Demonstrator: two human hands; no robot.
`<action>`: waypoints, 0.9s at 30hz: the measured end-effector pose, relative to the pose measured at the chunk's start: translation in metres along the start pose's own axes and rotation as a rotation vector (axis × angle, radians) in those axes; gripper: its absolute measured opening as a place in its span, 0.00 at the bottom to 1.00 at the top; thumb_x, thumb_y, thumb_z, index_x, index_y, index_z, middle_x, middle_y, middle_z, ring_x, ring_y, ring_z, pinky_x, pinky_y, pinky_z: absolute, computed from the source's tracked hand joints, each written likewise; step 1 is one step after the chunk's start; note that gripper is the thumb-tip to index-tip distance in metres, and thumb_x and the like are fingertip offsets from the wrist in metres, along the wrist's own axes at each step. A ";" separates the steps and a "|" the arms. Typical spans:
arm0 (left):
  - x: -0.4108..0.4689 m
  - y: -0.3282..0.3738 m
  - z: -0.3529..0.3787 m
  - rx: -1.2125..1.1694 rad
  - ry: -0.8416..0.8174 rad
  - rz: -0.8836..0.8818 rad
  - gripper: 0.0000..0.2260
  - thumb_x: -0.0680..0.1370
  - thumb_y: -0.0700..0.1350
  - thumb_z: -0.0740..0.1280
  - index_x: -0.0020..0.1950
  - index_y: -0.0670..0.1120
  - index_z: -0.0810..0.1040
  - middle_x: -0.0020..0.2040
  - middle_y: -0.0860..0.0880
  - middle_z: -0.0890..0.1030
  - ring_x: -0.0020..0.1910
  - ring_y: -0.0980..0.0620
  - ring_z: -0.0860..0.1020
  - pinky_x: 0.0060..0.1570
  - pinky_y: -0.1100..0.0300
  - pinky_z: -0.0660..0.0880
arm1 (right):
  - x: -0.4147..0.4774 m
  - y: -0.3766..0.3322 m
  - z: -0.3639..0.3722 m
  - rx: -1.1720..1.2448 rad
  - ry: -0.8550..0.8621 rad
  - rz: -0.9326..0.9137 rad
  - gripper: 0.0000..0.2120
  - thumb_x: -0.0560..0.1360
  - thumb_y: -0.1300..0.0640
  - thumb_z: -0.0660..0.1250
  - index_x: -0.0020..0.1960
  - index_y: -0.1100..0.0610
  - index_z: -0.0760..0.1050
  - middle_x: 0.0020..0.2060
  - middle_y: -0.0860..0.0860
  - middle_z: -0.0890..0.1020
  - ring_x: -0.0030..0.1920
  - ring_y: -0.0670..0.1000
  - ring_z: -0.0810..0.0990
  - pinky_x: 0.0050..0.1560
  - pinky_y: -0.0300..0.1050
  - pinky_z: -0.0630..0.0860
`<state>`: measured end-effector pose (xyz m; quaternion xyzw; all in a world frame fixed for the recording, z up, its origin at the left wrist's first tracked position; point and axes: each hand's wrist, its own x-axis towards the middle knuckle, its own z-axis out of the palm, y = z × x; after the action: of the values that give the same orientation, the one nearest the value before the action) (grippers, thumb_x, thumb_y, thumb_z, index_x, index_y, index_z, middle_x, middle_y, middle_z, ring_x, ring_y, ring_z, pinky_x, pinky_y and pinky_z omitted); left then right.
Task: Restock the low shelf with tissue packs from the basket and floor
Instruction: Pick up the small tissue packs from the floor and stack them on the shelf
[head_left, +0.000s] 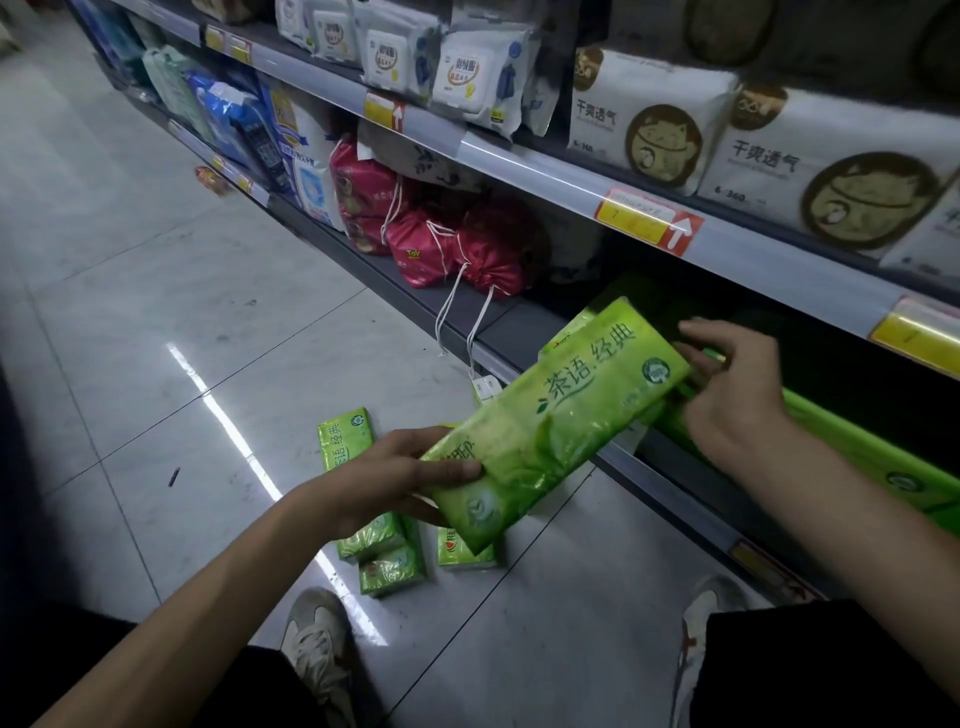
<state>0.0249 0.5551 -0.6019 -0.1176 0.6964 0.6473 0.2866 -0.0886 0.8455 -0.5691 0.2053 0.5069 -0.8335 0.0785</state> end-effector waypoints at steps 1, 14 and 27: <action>-0.001 0.002 0.003 -0.038 0.016 -0.008 0.15 0.79 0.46 0.73 0.65 0.47 0.82 0.57 0.42 0.86 0.52 0.43 0.86 0.42 0.54 0.84 | 0.000 0.003 -0.001 -0.026 0.022 0.007 0.04 0.71 0.61 0.69 0.41 0.53 0.75 0.43 0.53 0.79 0.49 0.55 0.77 0.55 0.53 0.73; 0.043 0.018 0.042 -0.206 0.144 -0.004 0.21 0.77 0.55 0.75 0.61 0.40 0.84 0.54 0.37 0.86 0.44 0.43 0.84 0.46 0.54 0.84 | -0.011 0.058 -0.005 -0.346 -0.101 0.187 0.33 0.69 0.62 0.73 0.71 0.47 0.69 0.61 0.56 0.79 0.61 0.58 0.80 0.48 0.52 0.85; 0.125 0.045 0.092 -0.108 0.143 0.082 0.29 0.75 0.65 0.73 0.62 0.41 0.82 0.57 0.36 0.85 0.51 0.41 0.86 0.48 0.53 0.84 | -0.002 0.050 -0.025 -0.298 -0.059 0.233 0.48 0.71 0.69 0.74 0.81 0.42 0.56 0.63 0.49 0.80 0.57 0.54 0.83 0.51 0.58 0.85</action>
<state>-0.0772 0.6764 -0.6334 -0.1503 0.6834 0.6850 0.2026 -0.0633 0.8441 -0.6190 0.2242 0.5949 -0.7402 0.2191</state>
